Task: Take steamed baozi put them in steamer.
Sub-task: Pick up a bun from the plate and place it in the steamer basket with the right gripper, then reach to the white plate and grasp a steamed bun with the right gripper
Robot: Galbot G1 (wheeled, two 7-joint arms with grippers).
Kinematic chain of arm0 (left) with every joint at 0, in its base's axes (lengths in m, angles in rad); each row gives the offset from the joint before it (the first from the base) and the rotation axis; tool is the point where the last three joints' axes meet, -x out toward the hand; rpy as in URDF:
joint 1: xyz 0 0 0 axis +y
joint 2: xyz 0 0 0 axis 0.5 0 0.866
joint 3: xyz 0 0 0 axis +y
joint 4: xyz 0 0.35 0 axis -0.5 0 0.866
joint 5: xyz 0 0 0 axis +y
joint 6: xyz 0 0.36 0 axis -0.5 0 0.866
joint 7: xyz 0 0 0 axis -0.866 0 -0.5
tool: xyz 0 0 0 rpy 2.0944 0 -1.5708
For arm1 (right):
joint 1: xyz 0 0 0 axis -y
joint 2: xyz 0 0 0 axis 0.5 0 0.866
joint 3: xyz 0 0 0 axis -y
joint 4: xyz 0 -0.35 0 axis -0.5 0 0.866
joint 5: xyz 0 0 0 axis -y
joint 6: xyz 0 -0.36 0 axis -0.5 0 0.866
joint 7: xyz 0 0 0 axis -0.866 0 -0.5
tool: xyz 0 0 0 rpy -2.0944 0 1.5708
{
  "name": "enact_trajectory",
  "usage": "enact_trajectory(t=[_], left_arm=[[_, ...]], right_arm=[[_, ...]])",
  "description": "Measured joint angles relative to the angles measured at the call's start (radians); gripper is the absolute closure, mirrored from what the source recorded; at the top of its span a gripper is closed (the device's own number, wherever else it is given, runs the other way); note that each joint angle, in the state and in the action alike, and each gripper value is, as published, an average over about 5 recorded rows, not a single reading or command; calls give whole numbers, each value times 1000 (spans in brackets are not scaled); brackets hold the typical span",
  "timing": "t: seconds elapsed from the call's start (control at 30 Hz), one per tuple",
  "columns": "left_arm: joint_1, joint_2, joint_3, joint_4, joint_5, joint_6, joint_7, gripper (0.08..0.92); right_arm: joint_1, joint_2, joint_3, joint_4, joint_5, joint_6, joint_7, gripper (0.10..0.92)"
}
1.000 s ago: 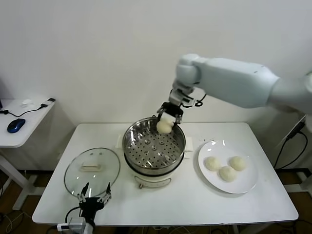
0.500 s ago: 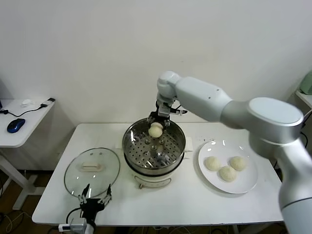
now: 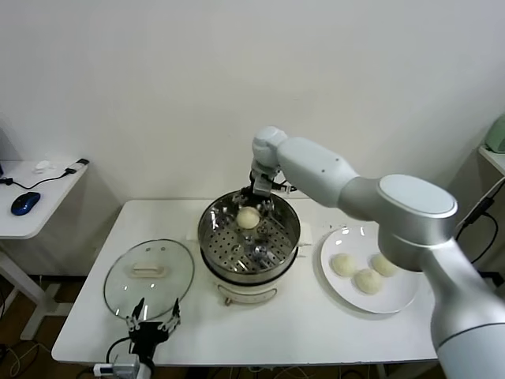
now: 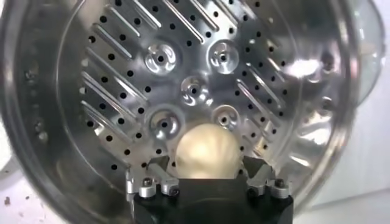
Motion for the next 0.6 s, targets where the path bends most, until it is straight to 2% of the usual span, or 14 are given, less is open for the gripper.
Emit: enact_trajectory(t=[0.17,0.33,0.6], left_arm=[[1,4,3,-6,1,-2,2,177],[-6,12,6,-2,-2,-6,1,177],[-15,14,5,5,-6,-8,1,177]], right_arm=[[165,-127,-184,129,274,-2,-24,202],[298,-305,-373,267,448,-71,-8,203],[380,-543,-574,485,567,-436,54,203]])
